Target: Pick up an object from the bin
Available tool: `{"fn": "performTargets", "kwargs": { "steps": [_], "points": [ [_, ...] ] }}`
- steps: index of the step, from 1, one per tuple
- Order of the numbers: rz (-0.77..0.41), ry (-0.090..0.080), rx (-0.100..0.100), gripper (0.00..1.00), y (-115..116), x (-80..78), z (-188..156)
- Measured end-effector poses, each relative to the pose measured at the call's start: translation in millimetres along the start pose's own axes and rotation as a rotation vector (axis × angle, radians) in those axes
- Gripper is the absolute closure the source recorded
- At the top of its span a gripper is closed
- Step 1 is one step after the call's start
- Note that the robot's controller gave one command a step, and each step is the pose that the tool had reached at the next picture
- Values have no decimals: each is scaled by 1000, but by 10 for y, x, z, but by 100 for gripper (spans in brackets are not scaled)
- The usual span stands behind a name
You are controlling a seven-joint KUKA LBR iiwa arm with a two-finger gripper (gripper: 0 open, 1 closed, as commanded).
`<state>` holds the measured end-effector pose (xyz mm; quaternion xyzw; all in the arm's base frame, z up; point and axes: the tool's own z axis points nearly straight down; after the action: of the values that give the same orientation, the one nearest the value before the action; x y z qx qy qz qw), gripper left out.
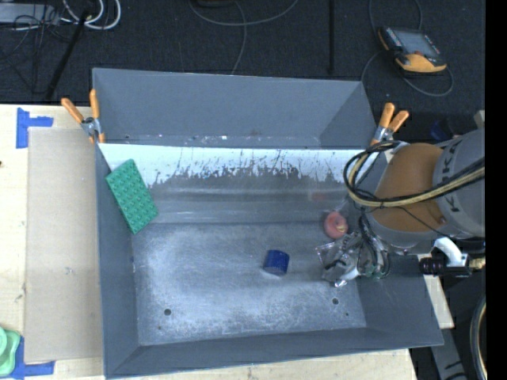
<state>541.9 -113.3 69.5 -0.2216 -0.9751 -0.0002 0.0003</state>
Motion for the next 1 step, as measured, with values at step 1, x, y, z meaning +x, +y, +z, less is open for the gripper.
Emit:
{"fn": "performTargets", "kwargs": {
  "steps": [1],
  "points": [
    [-1, -1, 1, 0, -2, -1, 1]
  ]
}}
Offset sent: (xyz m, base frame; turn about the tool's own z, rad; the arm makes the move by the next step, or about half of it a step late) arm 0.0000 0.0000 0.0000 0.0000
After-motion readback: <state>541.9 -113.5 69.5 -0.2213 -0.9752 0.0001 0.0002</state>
